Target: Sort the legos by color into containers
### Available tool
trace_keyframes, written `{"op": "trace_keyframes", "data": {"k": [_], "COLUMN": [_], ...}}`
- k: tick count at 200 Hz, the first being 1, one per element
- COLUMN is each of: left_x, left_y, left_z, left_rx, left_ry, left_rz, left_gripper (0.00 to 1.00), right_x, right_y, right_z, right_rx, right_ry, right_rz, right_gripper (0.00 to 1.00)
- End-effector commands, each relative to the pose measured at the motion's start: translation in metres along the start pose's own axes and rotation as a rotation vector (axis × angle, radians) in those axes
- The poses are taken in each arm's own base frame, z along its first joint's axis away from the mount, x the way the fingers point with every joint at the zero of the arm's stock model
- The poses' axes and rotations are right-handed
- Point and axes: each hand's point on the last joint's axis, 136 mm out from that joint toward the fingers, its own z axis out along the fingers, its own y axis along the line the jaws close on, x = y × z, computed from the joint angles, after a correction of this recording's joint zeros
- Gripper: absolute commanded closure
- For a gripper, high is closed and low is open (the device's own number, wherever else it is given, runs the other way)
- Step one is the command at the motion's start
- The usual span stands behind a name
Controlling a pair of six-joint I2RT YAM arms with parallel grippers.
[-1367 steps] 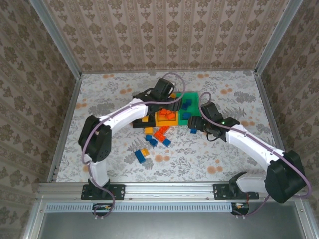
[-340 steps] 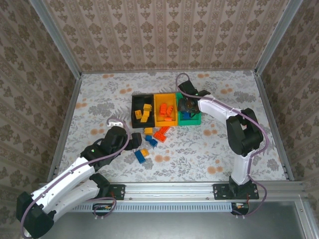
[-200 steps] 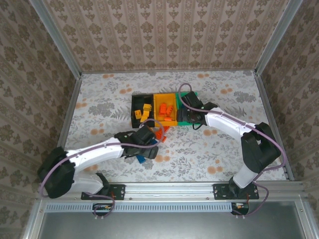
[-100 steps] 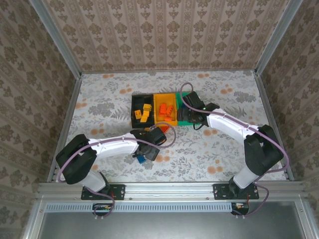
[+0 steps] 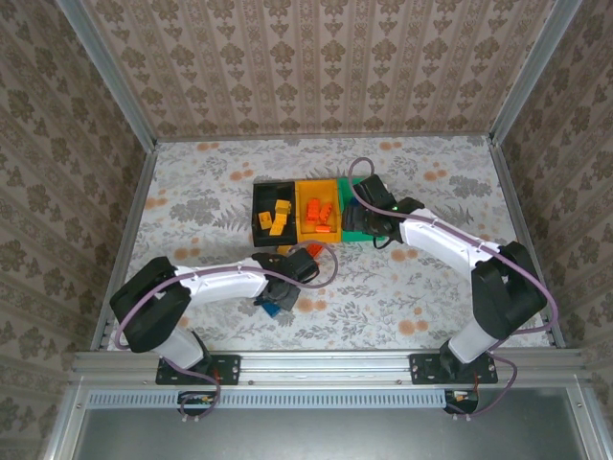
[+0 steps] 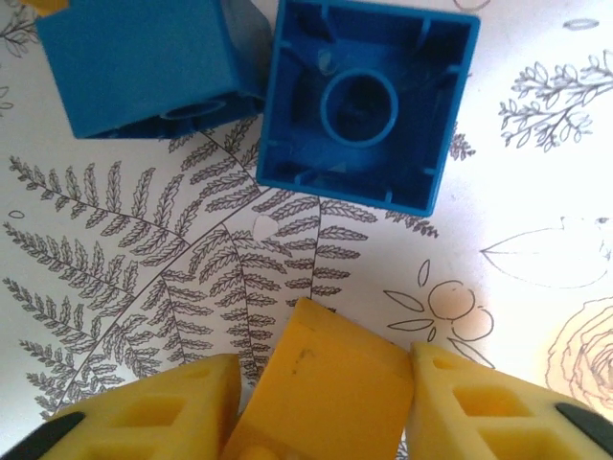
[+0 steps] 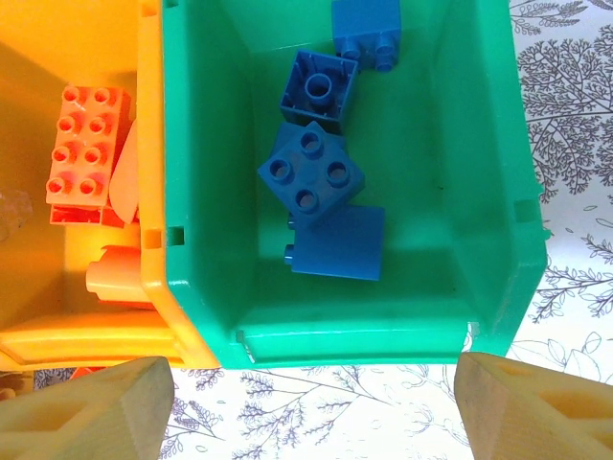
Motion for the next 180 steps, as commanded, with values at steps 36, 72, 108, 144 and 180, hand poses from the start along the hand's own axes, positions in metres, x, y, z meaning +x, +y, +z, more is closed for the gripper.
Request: {"op": "trace_keyframes", "data": {"k": [36,72,108,144,180], "left_x": [-0.011,-0.049,-0.100,-0.143,-0.178], "left_y": [0.001,0.016,0.061,0.104,0.133], "left_z": [-0.026,-0.084,-0.128,-0.116,-0.084], "left_rx": [0.028,0.080,0.128,0.051,-0.005], "left_ry": [-0.079,-0.256,-0.442,-0.473,-0.454], "left_rz": [-0.021,-0.094,-0.249,-0.325,-0.379], "left_gripper": [0.69,0.70,0.70,0.71,0.71], "right_x": [-0.009,-0.008,-0.005,-0.002,-0.002], "right_y": [-0.007,-0.009,-0.012,-0.014,-0.013], "right_z": [-0.013,-0.016,-0.017,-0.015,-0.015], "right_rx": [0.015,0.010,0.008,0.014,0.009], "right_ry": [-0.038,-0.041,-0.043,-0.034,-0.032], "right_rz": [0.009,0.021,0.033,0.035,0.036], "right_gripper": [0.22,0.22,0.22,0.22,0.22]}}
